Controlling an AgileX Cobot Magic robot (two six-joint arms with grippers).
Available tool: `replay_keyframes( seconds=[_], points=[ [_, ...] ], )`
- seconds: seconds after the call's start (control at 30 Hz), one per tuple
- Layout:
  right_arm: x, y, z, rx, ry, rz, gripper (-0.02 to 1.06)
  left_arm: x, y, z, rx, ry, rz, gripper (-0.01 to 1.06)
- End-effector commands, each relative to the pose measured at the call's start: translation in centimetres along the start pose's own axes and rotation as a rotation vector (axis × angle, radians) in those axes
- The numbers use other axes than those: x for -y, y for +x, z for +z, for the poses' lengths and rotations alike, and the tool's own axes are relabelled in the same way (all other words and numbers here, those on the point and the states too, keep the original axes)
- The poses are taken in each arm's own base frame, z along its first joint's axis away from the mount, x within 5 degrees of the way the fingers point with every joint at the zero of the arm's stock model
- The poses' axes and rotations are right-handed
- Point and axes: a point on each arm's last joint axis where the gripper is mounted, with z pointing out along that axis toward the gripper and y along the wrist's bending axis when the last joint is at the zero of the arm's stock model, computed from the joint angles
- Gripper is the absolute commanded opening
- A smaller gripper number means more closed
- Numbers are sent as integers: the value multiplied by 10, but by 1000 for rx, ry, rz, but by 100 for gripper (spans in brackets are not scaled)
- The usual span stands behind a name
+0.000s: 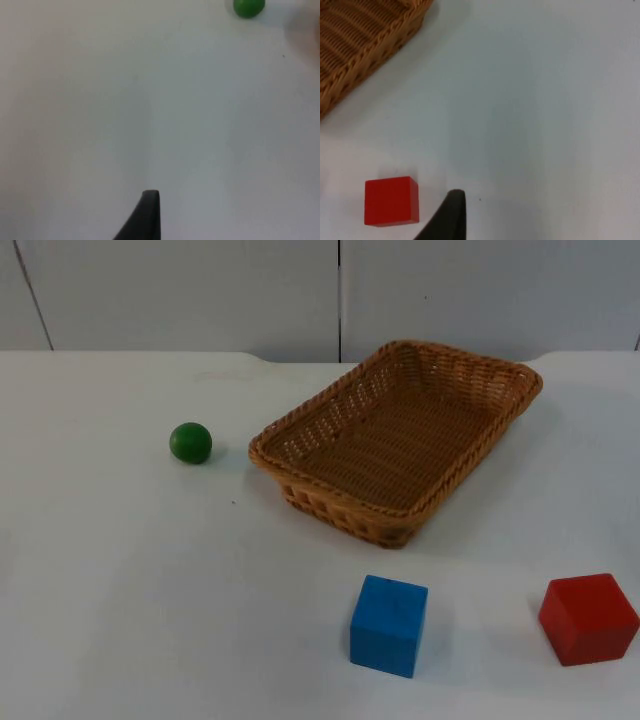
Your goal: Place all geometric objects except the red cube into the basket.
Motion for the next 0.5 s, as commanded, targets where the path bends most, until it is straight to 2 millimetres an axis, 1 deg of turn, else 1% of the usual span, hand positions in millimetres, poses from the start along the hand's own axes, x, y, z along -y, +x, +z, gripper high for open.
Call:
replay_keyframes(
  seconds=[0.0,0.03,0.1,0.17,0.27,0.3,0.4,0.47],
  points=[
    [1,-2,2,-2,2,4,105,1,-5,3,8,9,-8,94],
    [1,-2,2,-2,2,4,105,0,-7,8,-15,8,-6,94],
    [1,-2,2,-2,2,4,105,0,-8,9,-25,8,1,94],
    [1,-2,2,-2,2,4,105,0,-14,14,-42,10,28,94],
    [1,-2,2,-2,2,4,105,1,-31,18,-43,14,69,94],
    [1,-2,2,-2,2,4,105,1,-31,18,-43,14,69,94],
    [1,-2,2,1,2,4,105,4,-57,21,-25,41,109,93],
    [1,-2,2,4,2,4,105,7,-74,29,-29,76,131,91]
  ],
)
